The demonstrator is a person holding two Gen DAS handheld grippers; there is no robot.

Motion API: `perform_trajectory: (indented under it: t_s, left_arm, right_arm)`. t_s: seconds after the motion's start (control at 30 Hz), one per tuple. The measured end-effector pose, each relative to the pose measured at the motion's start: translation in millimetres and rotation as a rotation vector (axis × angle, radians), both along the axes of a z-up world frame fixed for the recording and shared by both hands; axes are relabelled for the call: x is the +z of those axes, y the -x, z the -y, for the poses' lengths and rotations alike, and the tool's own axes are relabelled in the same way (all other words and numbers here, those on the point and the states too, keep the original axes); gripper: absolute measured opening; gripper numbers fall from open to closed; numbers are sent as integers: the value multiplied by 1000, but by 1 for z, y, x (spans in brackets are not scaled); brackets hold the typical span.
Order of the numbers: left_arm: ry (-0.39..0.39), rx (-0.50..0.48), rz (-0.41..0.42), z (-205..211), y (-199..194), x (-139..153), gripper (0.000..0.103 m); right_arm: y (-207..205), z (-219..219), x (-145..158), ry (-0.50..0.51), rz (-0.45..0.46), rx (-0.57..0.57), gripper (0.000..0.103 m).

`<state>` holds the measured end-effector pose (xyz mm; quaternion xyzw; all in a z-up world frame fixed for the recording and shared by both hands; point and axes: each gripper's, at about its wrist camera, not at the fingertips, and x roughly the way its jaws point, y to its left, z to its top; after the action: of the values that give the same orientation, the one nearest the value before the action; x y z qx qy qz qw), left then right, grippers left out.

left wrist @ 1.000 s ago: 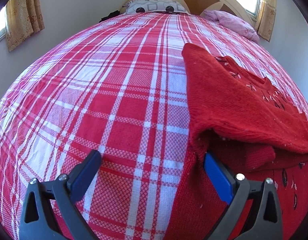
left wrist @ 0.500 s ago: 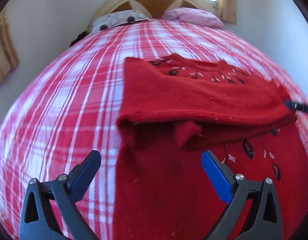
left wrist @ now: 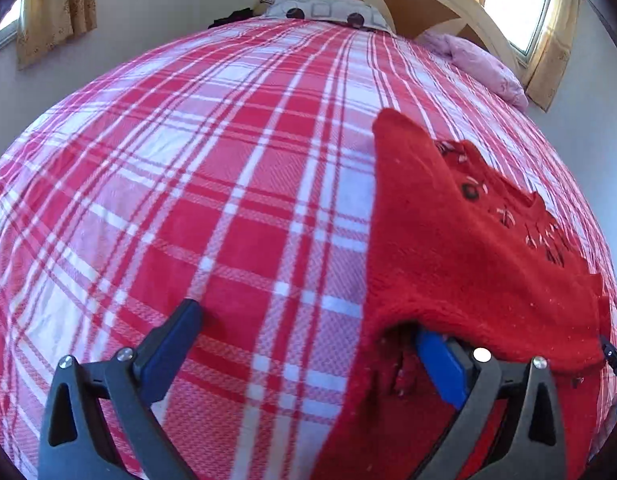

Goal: Fold small clothes
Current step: 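Slide the left gripper under the folded side edge of the sweater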

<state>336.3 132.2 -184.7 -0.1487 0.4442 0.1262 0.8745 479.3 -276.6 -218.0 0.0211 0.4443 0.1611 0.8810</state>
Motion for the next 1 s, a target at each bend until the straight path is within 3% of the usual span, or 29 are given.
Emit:
perform_trajectory:
  t_s: [0.17,0.2,0.27,0.3,0.33,0.5,0.57,0.67,0.77,1.0]
  left_arm:
    - [-51,-40,-12,14,8,1,103]
    - [-55,-49,-12,14,12,3,103]
    - [-99,-46,-5,13,29,8,103]
    - [-141,-38,-13,11,34,9,103]
    - [-175,-39,-5,10,41,13,103]
    - [-238,-83,132,16,55,38,103]
    - [-296,-152,107,34,41,35,103]
    - [-290,-225,46,46,21,22,103]
    - [-309,-247,21,55,11,13,103]
    - [-343,-258,22,65,-11,13,103]
  right_arm:
    - [5,1,5,12,19,-1,11]
    - [7,5,7,0,14,-8,17]
    - [13,14,13,14,17,-32,38]
    - [15,17,15,37,27,-42,56]
    - [19,20,18,56,45,-49,59]
    - [33,4,44,49,125,-8,59]
    - [36,-13,49,30,128,43,59]
    - [42,-46,49,14,119,138,59]
    - [42,-76,33,69,104,199,59]
    - [25,-87,8,102,67,164,59]
